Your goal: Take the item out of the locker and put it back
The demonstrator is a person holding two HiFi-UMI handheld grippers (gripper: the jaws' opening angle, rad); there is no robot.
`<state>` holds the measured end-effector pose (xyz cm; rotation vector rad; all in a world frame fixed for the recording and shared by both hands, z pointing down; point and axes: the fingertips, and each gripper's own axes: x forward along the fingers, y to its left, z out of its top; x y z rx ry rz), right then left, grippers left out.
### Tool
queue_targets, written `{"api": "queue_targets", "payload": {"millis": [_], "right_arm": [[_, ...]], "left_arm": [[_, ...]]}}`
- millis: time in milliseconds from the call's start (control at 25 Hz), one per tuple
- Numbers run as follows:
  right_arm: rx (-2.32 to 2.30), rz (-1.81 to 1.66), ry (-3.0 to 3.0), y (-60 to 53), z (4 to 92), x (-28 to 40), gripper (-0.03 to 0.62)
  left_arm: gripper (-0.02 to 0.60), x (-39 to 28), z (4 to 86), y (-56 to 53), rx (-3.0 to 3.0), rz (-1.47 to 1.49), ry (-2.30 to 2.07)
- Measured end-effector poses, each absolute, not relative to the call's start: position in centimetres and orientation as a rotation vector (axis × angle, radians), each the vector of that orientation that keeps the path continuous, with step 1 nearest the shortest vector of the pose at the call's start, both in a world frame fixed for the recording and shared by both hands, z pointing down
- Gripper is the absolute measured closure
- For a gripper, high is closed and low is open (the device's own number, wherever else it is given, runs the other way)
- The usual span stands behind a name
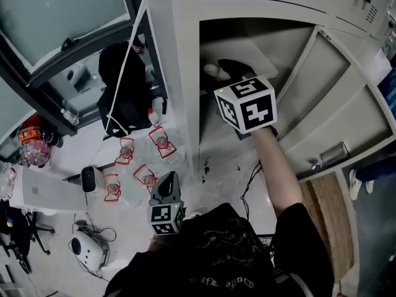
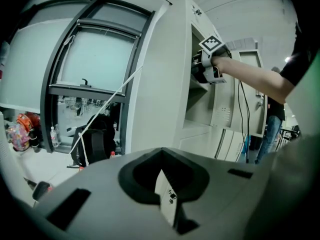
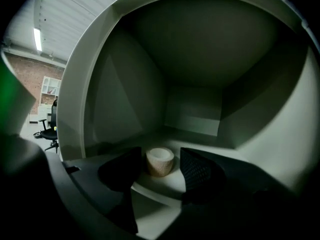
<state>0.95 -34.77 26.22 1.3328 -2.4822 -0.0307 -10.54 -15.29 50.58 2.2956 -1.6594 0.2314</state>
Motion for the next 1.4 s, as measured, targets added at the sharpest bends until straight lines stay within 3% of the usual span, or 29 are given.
{"api": "queue_targets", "payload": {"millis": [80,160,1400], "right_arm": [[1.331,-0.047,-2.45,-34.9,26.4,0.9,0.355],[1.347,-0.054,-2.436,-35.0,26.4,1.1,0.408],[1.498,-0.255,-2.522,-28.6,23.5,5.4,0.422]], "left_arm": [[0.575,-10.6,50.7,-15.3,2.298,0.234,-1.659],[0.575,-10.7,50.8,-15.2,2.299,0.238,-1.659],[0.575,-8.4,50.6,-14.8,2.365,0.258,-1.582]]}}
